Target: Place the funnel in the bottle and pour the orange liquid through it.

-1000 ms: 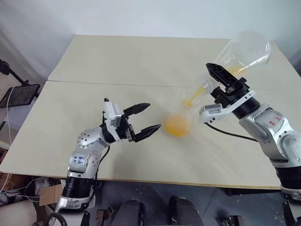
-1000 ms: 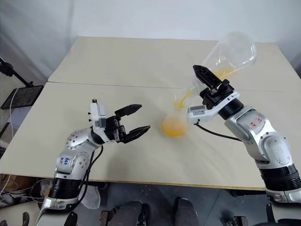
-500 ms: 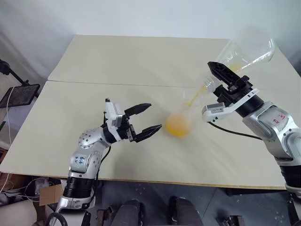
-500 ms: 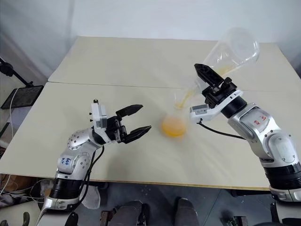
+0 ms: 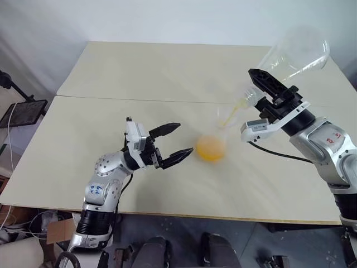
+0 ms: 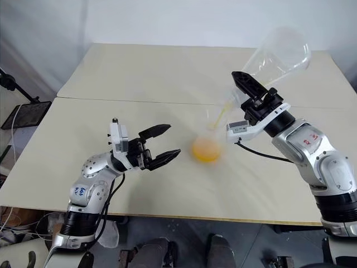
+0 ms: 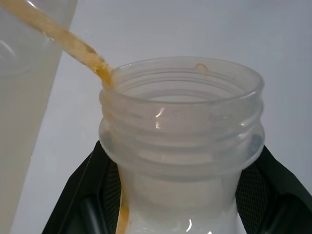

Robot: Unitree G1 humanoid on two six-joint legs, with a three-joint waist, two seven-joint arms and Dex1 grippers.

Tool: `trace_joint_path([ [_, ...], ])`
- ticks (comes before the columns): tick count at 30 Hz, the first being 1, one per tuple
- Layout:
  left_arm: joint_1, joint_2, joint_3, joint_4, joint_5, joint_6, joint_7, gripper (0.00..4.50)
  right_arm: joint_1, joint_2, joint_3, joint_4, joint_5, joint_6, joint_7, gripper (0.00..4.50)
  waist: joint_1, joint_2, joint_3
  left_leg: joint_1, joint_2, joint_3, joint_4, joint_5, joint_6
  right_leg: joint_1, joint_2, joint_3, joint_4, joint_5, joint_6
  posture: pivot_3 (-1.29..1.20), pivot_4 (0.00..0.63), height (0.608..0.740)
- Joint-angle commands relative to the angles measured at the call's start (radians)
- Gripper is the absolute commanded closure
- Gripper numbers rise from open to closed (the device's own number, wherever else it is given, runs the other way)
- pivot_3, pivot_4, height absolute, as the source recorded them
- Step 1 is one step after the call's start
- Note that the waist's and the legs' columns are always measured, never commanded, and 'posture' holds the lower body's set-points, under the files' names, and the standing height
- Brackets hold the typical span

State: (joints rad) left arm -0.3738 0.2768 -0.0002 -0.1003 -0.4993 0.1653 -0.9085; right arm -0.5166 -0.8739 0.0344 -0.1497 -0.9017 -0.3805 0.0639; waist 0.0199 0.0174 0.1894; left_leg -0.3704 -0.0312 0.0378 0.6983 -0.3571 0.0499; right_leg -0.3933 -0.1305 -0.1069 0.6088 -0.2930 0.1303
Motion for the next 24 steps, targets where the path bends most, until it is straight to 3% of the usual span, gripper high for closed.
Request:
trace_joint_path([
  [1, 0.006, -0.005, 0.000, -0.009, -0.004, -0.020, 0.004, 0.00, -0.018, -0.016, -0.036, -0.019, 0.009, -0.002, -0.024, 1.94, 0.000, 0.000, 0.000, 0.000, 0.000, 0.000, 0.000, 0.000, 0.000, 0.000, 0.000, 0.000, 0.000, 0.000, 0.000, 0.00, 0.150, 0.740],
  [19, 0.002, 0.003, 0.003, -0.013, -0.005, -0.013, 0.006, 0.00, 0.024, 0.053, -0.040, -0.034, 0.069, 0.032, -0.015, 1.94, 0.000, 0.000, 0.000, 0.000, 0.000, 0.000, 0.000, 0.000, 0.000, 0.000, 0.000, 0.000, 0.000, 0.000, 0.000, 0.00, 0.150, 0.740],
  [21, 0.000, 0.006, 0.005, -0.010, -0.006, -0.012, 0.005, 0.00, 0.024, 0.073, -0.050, -0.039, 0.112, 0.046, 0.001, 1.94, 0.000, 0.000, 0.000, 0.000, 0.000, 0.000, 0.000, 0.000, 0.000, 0.000, 0.000, 0.000, 0.000, 0.000, 0.000, 0.00, 0.150, 0.740],
  [24, -0.003, 0.013, 0.005, -0.009, -0.008, -0.006, -0.001, 0.00, 0.046, 0.159, -0.115, -0.075, 0.332, 0.159, 0.089, 1.94, 0.001, 0.000, 0.000, 0.000, 0.000, 0.000, 0.000, 0.000, 0.000, 0.000, 0.000, 0.000, 0.000, 0.000, 0.000, 0.00, 0.150, 0.740],
])
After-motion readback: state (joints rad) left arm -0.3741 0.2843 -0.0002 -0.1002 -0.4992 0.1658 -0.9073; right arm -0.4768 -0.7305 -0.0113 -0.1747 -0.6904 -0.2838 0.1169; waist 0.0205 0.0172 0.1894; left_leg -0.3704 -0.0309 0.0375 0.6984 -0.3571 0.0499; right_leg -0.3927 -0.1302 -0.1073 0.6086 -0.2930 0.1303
